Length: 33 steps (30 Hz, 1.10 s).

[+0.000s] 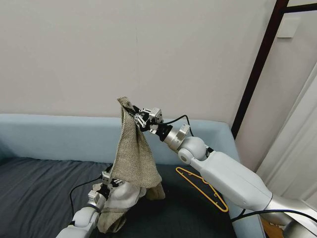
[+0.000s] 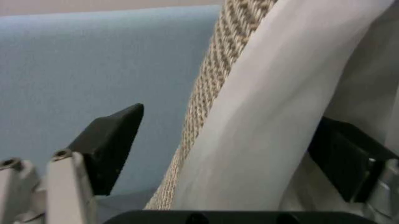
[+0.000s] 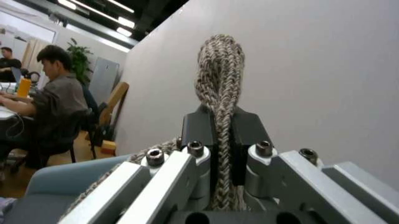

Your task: Pick up the clothes from the sofa and hang them on the clothes hanger.

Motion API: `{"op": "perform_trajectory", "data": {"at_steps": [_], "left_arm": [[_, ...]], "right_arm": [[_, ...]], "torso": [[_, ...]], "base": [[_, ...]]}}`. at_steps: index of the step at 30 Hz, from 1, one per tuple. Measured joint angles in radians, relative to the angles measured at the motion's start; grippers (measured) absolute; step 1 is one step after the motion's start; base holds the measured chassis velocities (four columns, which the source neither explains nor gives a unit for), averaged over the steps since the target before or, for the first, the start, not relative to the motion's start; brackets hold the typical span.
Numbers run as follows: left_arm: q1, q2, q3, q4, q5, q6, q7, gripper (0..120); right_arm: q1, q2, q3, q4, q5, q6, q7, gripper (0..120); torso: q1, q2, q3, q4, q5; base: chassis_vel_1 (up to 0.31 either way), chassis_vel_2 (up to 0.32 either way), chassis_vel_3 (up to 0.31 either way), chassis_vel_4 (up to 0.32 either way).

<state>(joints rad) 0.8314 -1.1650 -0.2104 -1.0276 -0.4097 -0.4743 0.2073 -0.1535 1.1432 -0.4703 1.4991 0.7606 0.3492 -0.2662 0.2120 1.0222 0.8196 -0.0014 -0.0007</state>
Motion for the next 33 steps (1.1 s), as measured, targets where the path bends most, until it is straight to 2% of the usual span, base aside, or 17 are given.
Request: {"op": "perform_trajectory", "data": {"at_steps": [3, 6, 7, 9, 11, 16, 17, 22, 23, 25, 27, 28, 32, 33], "left_arm": [[0.0, 0.002, -0.001, -0.005, -0.009, 0.001, 0.0, 79], [0.009, 0.011, -0.009, -0.023, -0.02, 0.0, -0.001, 66], [0.009, 0.011, -0.009, -0.023, -0.02, 0.0, -0.001, 66], [0.014, 0.013, -0.013, -0.03, -0.022, -0.006, -0.018, 54], [0.016, 0.014, -0.014, -0.035, -0.025, -0.007, -0.024, 51], [0.028, 0.02, -0.029, -0.055, -0.032, -0.019, -0.028, 30], [0.028, 0.02, -0.029, -0.055, -0.032, -0.019, -0.028, 30], [0.044, 0.032, -0.06, -0.092, -0.058, -0.031, -0.041, 8], [0.044, 0.032, -0.06, -0.092, -0.058, -0.031, -0.041, 8], [0.052, 0.048, -0.083, -0.136, -0.09, -0.038, -0.055, 0], [0.061, 0.072, -0.103, -0.198, -0.13, -0.037, -0.082, 0], [0.061, 0.072, -0.103, -0.198, -0.13, -0.037, -0.082, 0], [0.067, 0.143, -0.134, -0.363, -0.201, -0.015, -0.177, 0], [0.067, 0.143, -0.134, -0.363, -0.201, -0.015, -0.177, 0]], "right_arm": [[-0.005, -0.001, 0.0, 0.0, -0.002, 0.0, 0.0, 4], [-0.01, -0.005, 0.003, -0.002, -0.005, 0.002, 0.0, 4], [-0.01, -0.005, 0.003, -0.002, -0.005, 0.002, 0.0, 4], [-0.013, -0.005, 0.007, -0.002, -0.005, 0.003, 0.0, 4], [-0.014, -0.006, 0.008, -0.002, -0.006, 0.003, 0.0, 4], [-0.022, -0.008, 0.017, -0.005, -0.009, 0.004, 0.001, 4], [-0.022, -0.008, 0.017, -0.005, -0.009, 0.004, 0.001, 4], [-0.03, -0.014, 0.033, -0.032, -0.026, 0.009, 0.028, 4], [-0.03, -0.014, 0.033, -0.032, -0.026, 0.009, 0.028, 4], [-0.034, -0.021, 0.05, -0.048, -0.042, 0.009, 0.063, 4], [-0.038, -0.03, 0.068, -0.058, -0.059, 0.001, 0.097, 4], [-0.038, -0.03, 0.068, -0.058, -0.059, 0.001, 0.097, 4], [-0.05, -0.051, 0.109, -0.061, -0.078, -0.008, 0.155, 4], [-0.05, -0.051, 0.109, -0.061, -0.078, -0.008, 0.155, 4]], "torso": [[0.0, 0.0, 0.0, 0.0002, -0.0001], [0.0, 0.0, 0.0, 0.0002, 0.0001], [0.0, 0.0, 0.0, 0.0002, 0.0001], [0.0, 0.0, 0.0, 0.0002, -0.0001], [0.0, 0.0, 0.0, 0.0001, 0.0], [0.0, 0.0, 0.0, 0.0002, -0.0001], [0.0, 0.0, 0.0, 0.0002, -0.0001], [0.0, 0.0, 0.0, 0.0002, -0.0002], [0.0, 0.0, 0.0, 0.0002, -0.0002], [0.0, 0.0, 0.0, 0.0002, -0.0002], [0.0, 0.0, 0.0, 0.0001, -0.0002], [0.0, 0.0, 0.0, 0.0001, -0.0002], [0.0, 0.0, 0.0, 0.0001, 0.0], [0.0, 0.0, 0.0, 0.0001, 0.0]], "base": [[0.0, 0.0, 0.0, 0.0], [0.0, 0.0, 0.0, 0.0], [0.0, 0.0, 0.0, 0.0], [0.0, 0.0, 0.0, 0.0], [0.0, 0.0, 0.0, 0.0], [0.0, 0.0, 0.0, 0.0], [0.0, 0.0, 0.0, 0.0], [0.0, 0.0, 0.0, 0.0], [0.0, 0.0, 0.0, 0.0], [0.0, 0.0, 0.0, 0.0], [0.0, 0.0, 0.0, 0.0], [0.0, 0.0, 0.0, 0.0], [0.0, 0.0, 0.0, 0.0], [0.0, 0.0, 0.0, 0.0]]}}
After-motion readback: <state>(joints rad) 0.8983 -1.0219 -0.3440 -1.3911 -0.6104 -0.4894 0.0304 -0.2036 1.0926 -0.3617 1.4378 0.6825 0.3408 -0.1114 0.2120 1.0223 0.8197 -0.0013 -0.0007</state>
